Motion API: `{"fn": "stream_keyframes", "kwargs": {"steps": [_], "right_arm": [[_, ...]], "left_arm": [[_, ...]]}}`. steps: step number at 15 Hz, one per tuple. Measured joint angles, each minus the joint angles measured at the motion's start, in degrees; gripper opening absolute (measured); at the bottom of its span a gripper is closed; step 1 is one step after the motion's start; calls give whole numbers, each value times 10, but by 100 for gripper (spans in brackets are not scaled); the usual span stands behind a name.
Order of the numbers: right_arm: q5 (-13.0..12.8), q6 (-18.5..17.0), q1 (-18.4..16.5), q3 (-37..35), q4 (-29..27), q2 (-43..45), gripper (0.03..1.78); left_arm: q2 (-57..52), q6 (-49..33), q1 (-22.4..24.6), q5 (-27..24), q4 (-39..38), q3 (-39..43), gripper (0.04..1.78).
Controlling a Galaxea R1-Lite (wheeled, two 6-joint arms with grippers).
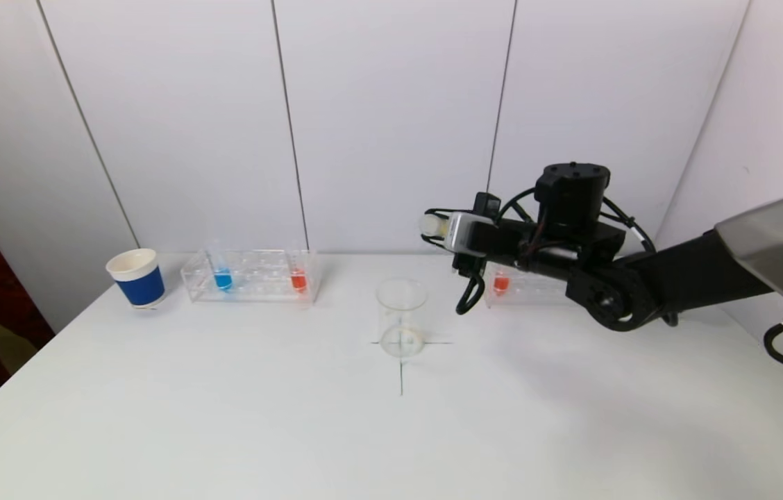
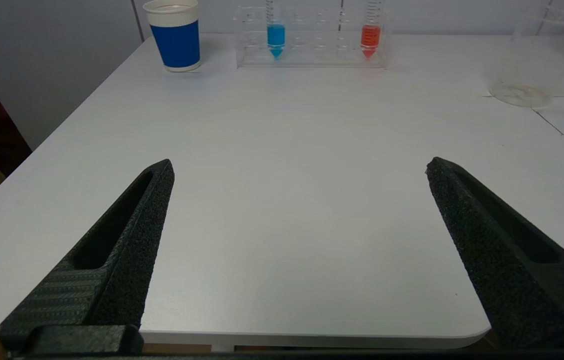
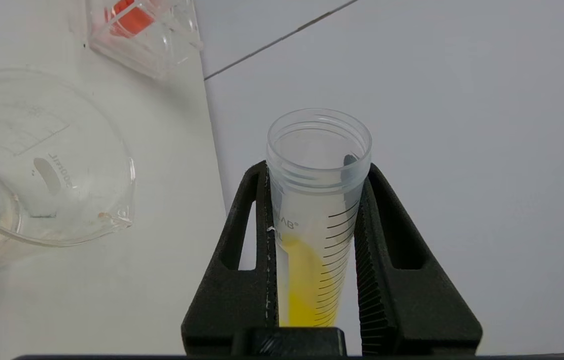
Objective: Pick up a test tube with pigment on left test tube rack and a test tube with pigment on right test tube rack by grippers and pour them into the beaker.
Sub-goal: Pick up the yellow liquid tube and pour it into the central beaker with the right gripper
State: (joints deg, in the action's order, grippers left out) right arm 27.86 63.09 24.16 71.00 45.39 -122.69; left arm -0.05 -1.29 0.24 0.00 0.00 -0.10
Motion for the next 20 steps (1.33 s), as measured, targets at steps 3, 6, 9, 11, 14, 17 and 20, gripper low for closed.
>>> {"fn": "stream_keyframes", "kwargs": {"steps": [3,6,9,11,14,17,20], "right_arm": [[-4,24,0,6,-2,-15,50],[-4,40,0,13,-4,-26,50],[2,63,0,16,-2,-30,50],[4,69,2,16,2,-32,50],[5,85,10,14,4,-32,50],[6,96,14,12,5,-32,50],[14,101,16,10,6,-32,50]], "left_arm": [[0,0,0,0,0,0,176],[0,0,0,0,0,0,176],[0,0,0,0,0,0,176],[0,0,0,0,0,0,176],[0,0,0,0,0,0,176],[0,0,0,0,0,0,176],[0,0,0,0,0,0,176]]}}
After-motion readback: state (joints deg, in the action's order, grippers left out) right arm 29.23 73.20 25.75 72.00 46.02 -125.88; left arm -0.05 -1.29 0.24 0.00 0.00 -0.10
